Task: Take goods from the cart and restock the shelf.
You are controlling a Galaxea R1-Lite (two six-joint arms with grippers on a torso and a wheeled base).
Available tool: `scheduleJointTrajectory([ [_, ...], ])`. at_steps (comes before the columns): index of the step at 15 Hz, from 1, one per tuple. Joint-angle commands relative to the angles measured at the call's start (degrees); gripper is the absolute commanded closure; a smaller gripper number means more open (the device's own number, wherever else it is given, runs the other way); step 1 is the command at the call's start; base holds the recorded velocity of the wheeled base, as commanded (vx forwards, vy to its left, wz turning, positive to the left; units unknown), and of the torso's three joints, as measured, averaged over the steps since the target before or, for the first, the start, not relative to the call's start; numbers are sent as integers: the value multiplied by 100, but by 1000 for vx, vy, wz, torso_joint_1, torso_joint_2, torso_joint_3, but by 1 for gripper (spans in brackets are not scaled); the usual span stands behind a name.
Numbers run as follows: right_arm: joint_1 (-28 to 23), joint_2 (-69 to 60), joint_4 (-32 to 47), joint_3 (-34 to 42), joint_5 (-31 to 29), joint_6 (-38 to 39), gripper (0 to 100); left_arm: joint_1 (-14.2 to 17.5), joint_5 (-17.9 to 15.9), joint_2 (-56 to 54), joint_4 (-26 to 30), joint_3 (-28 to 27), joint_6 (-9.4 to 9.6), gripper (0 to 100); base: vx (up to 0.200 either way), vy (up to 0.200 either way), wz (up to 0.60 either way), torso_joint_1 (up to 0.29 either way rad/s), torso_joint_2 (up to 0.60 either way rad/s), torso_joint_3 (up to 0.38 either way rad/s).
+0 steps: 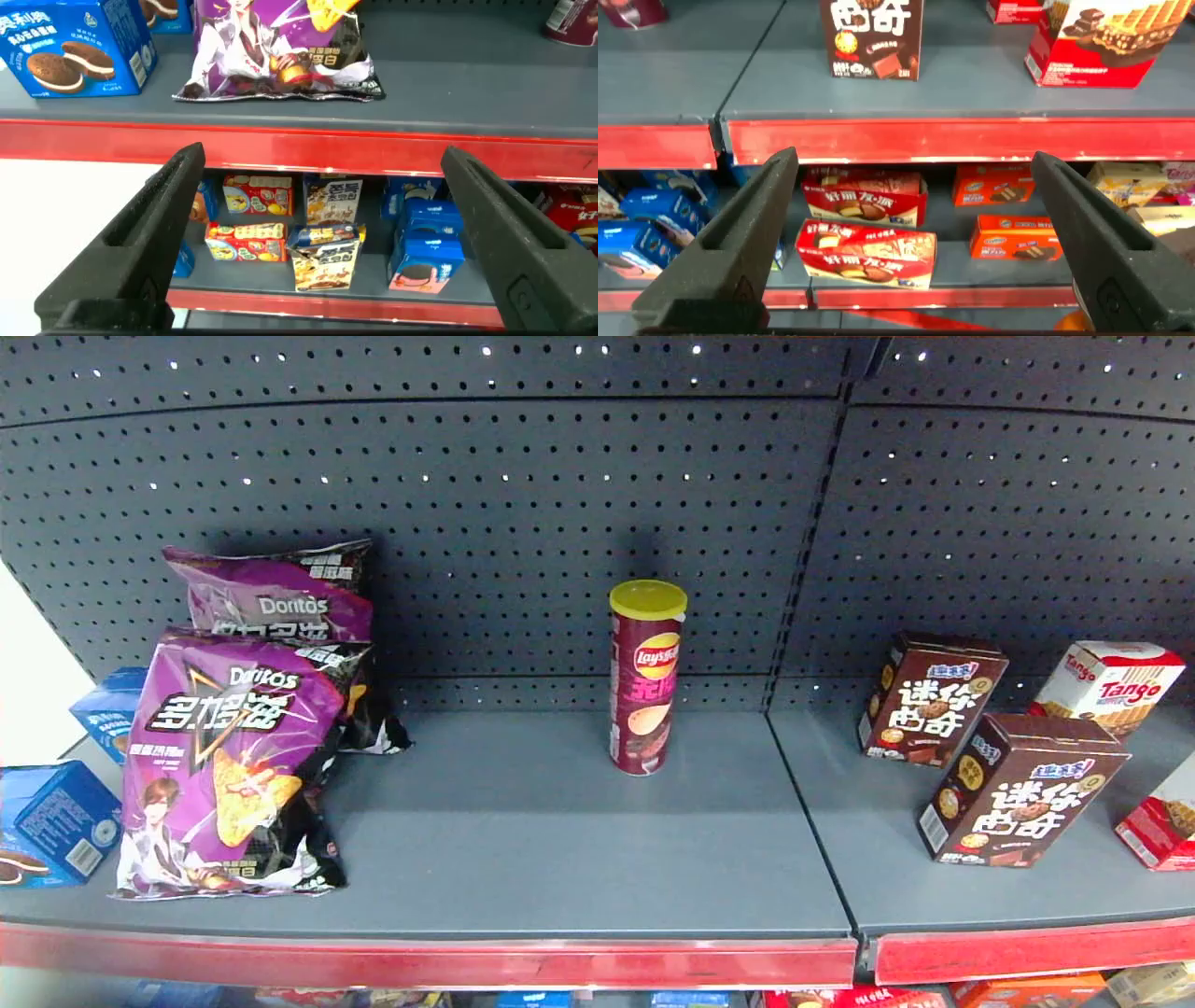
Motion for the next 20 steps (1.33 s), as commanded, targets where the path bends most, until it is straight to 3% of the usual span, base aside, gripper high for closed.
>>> scheduleJointTrajectory([
  [1, -1, 0, -9, 0, 1, 3, 0, 2, 2, 6, -1, -6, -3, 0, 0, 0, -600, 2, 2, -2],
  [20, -1, 0, -26, 0, 71, 3, 0, 2, 2, 6, -1, -6, -3, 0, 0, 0, -568, 2, 3, 2],
])
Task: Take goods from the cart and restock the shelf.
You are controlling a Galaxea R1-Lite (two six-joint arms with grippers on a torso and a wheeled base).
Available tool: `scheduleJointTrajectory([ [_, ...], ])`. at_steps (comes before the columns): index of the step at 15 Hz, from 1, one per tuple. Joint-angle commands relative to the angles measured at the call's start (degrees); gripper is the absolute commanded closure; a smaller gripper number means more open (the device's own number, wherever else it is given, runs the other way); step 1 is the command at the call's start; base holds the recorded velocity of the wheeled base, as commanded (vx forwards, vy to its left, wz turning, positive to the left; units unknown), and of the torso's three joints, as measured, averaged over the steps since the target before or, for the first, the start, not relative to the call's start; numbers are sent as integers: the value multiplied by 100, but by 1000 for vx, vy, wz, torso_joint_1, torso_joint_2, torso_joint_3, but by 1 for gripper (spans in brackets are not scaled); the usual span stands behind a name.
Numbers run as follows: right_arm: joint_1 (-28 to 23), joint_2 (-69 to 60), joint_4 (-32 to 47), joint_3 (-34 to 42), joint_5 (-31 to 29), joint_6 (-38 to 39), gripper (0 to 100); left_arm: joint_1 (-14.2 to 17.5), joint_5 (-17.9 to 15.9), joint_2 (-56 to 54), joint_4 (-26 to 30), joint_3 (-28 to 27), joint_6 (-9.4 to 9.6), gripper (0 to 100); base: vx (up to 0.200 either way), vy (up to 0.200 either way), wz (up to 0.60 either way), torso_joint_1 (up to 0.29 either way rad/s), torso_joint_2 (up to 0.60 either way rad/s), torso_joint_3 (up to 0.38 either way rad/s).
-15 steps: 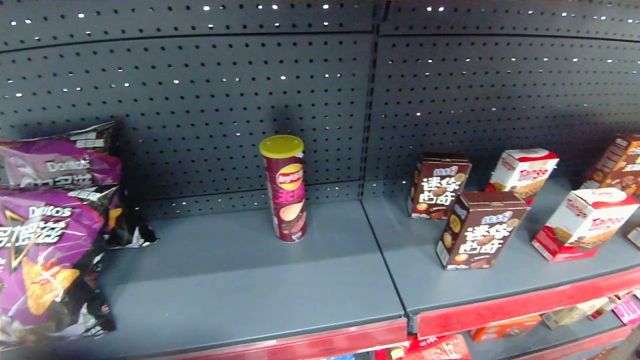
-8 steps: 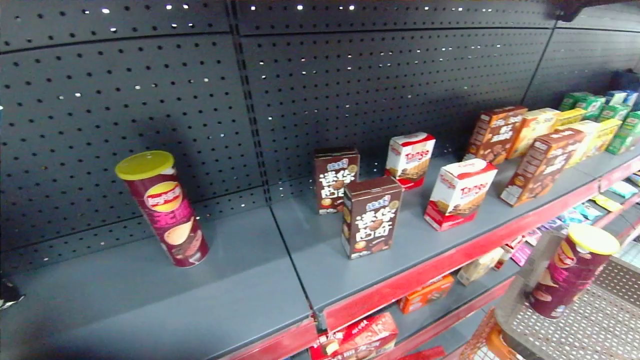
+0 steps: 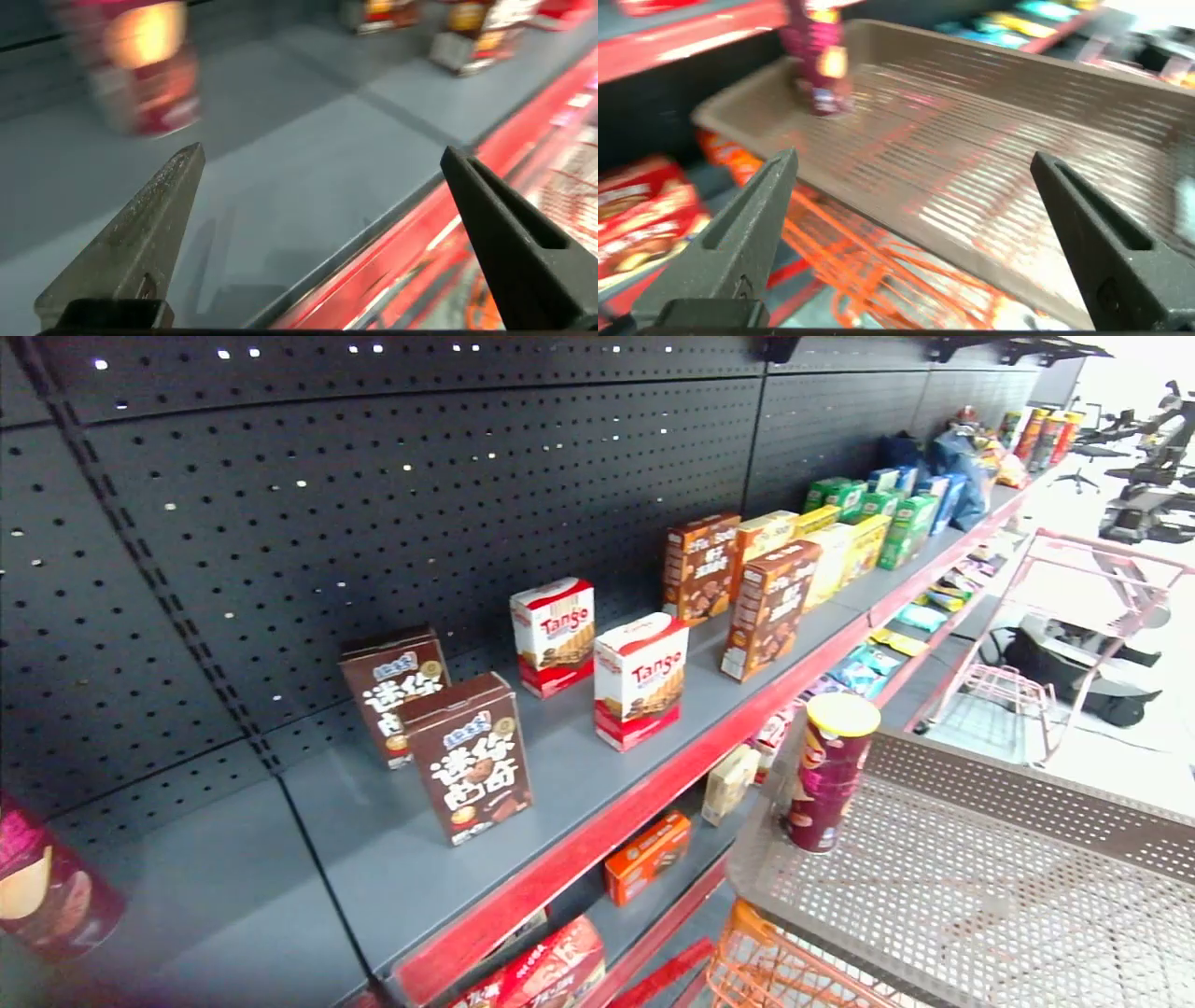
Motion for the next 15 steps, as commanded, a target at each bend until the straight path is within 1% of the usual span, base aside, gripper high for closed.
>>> scheduleJointTrajectory([
  [1, 1, 0, -3, 0, -2, 3, 0, 2, 3, 6, -1, -4, -2, 0, 0, 0, 0, 0, 0, 0],
  [11, 1, 0, 23, -9, 7, 38, 0, 2, 3, 6, -1, -4, -2, 0, 0, 0, 0, 0, 0, 0],
  [12, 19, 62, -65, -185, 192, 12, 0, 2, 3, 6, 7, 5, -2, 0, 0, 0, 0, 0, 0, 0],
  [13, 168, 580, -3, -914, 754, 82, 0, 2, -5, 6, -1, 5, 7, 0, 0, 0, 0, 0, 0, 0],
  [14, 186, 1213, 50, -1072, 728, 135, 0, 2, 3, 6, -1, -4, -2, 0, 0, 0, 0, 0, 0, 0],
  [15, 177, 1468, -12, -1195, 578, 108, 0, 2, -5, 6, -1, -4, -2, 0, 0, 0, 0, 0, 0, 0],
])
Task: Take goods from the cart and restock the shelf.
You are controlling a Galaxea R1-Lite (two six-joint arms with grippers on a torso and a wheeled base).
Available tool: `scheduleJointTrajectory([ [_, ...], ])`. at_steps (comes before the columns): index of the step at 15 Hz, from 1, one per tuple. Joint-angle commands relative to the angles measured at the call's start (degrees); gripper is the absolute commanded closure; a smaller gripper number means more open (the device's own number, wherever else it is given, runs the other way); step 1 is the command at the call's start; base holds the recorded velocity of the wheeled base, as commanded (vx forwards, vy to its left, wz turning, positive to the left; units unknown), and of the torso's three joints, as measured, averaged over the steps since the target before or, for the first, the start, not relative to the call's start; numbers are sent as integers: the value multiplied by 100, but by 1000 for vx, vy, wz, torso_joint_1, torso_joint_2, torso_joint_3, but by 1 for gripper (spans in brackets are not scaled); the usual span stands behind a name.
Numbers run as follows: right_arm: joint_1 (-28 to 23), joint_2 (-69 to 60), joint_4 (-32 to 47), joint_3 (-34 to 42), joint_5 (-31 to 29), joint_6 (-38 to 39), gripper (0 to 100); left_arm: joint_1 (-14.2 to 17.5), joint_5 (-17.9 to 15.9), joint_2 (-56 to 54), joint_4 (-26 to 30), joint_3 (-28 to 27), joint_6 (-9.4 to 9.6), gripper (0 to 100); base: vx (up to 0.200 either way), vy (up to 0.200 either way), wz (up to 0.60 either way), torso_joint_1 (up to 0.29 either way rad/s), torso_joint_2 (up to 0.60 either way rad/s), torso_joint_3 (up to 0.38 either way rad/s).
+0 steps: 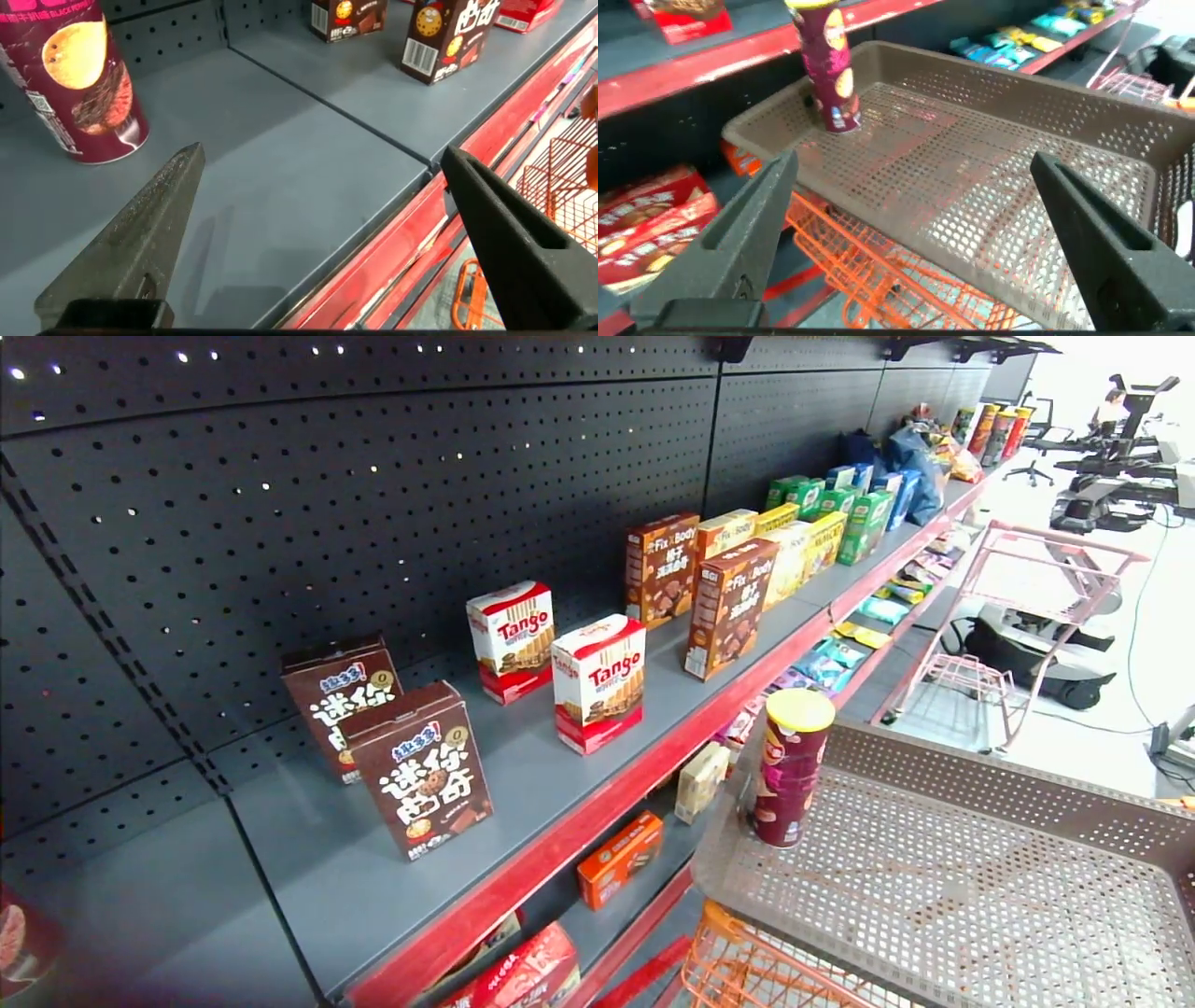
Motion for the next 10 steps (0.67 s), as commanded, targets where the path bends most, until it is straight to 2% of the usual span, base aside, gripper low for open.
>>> scheduleJointTrajectory([
  [1, 114, 1448, -40, -793, -3, 15, 0, 2, 8, 6, -1, -6, -3, 0, 0, 0, 0, 0, 0, 0],
  [4, 149, 2635, -498, -986, 32, 209, 0, 2, 8, 6, -1, -6, -3, 0, 0, 0, 0, 0, 0, 0],
  [6, -27, 3830, -1526, -986, -65, 156, 0, 2, 8, 6, -1, 2, -3, 0, 0, 0, 0, 0, 0, 0],
  [7, -27, 3856, -1543, -995, -74, 156, 0, 2, 8, 6, -1, -6, -3, 0, 0, 0, 0, 0, 0, 0],
  [8, 9, 4498, -1992, -1171, -56, 86, 0, 2, -1, 6, -1, 2, -3, 0, 0, 0, 0, 0, 0, 0],
  [9, 44, 4674, -2115, -1224, -38, 59, 0, 2, 8, 6, -1, -6, -3, 0, 0, 0, 0, 0, 0, 0],
  [10, 351, 5043, -2484, -1294, -30, 15, 0, 2, -1, 6, 7, -6, -3, 0, 0, 0, 0, 0, 0, 0],
])
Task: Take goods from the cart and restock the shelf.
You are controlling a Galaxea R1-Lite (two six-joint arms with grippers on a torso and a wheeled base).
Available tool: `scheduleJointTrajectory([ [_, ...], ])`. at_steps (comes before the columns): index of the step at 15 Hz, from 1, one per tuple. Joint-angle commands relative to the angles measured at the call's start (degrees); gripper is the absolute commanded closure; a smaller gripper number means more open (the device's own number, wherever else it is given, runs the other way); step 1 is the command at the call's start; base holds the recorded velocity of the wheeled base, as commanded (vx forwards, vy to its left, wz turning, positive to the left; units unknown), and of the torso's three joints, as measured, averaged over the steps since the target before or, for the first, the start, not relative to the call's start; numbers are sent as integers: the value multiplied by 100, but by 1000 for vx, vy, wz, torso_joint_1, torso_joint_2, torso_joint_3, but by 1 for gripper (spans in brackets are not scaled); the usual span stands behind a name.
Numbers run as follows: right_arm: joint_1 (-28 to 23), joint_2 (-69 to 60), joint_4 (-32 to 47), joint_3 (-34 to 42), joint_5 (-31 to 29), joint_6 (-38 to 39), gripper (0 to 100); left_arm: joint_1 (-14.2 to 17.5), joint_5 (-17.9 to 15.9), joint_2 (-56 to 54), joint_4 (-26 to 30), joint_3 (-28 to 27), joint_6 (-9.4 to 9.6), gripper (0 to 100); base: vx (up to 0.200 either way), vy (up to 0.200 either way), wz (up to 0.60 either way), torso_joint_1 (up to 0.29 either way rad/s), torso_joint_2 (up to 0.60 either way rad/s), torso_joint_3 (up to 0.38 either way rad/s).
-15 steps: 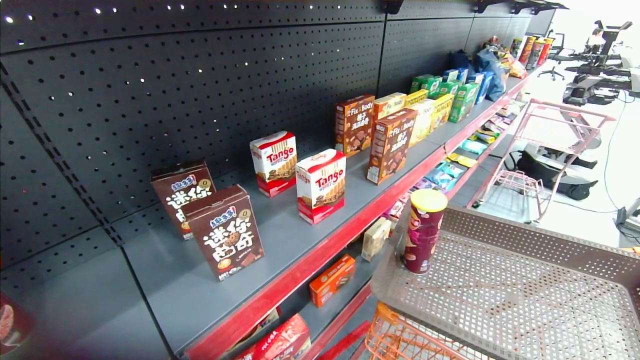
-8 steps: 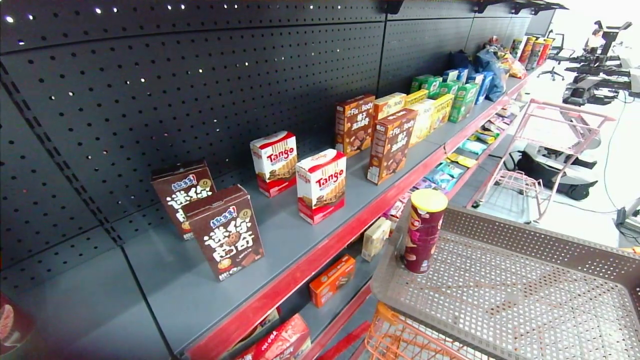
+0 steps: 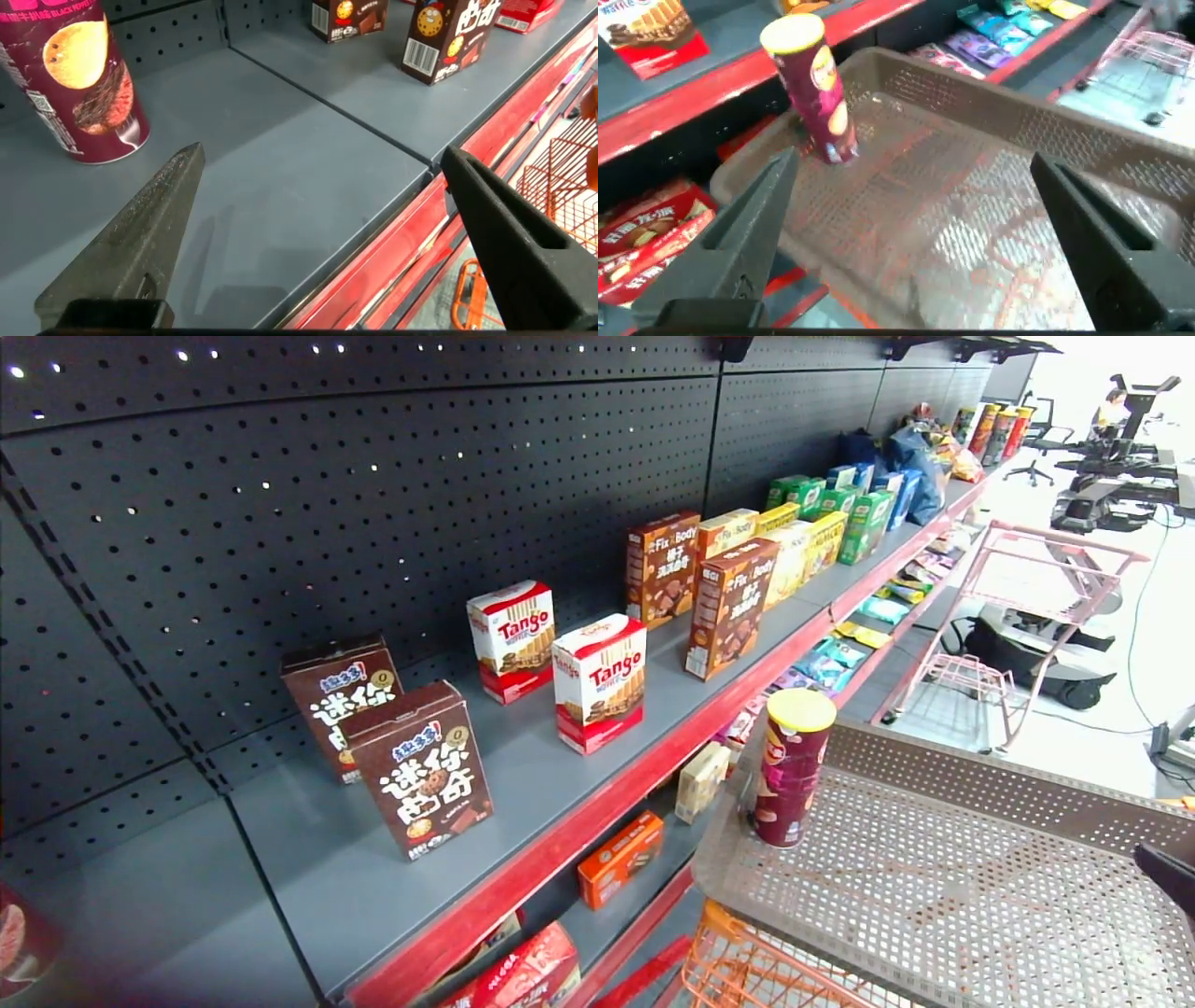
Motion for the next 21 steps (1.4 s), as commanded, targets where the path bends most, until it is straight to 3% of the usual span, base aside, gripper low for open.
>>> scheduleJointTrajectory([
  [1, 559, 1265, -682, -171, 8, -44, 0, 2, 6, 6, 2, 1, -3, 0, 0, 0, 0, 0, 0, 0],
  [4, 1113, 1986, -1482, -57, 26, -35, 0, 2, 6, 6, -6, 10, -3, 0, 0, 0, 0, 0, 0, 0],
  [11, 1438, 3488, -2782, -242, 404, -246, 0, 2, 6, 6, -6, 1, -3, 0, 0, 0, 0, 0, 0, 0],
  [14, 1412, 3919, -3055, -329, 404, -308, 0, 2, -3, 6, -6, 1, -3, 0, 0, 0, 0, 0, 0, 0],
  [19, 1359, 5756, -4883, -699, 395, -369, 0, 2, 6, 6, 2, 1, -3, 0, 0, 0, 0, 0, 0, 0],
  [21, 1368, 6239, -5155, -989, 412, -369, 0, 2, 6, 6, -6, 10, -3, 0, 0, 0, 0, 0, 0, 0],
])
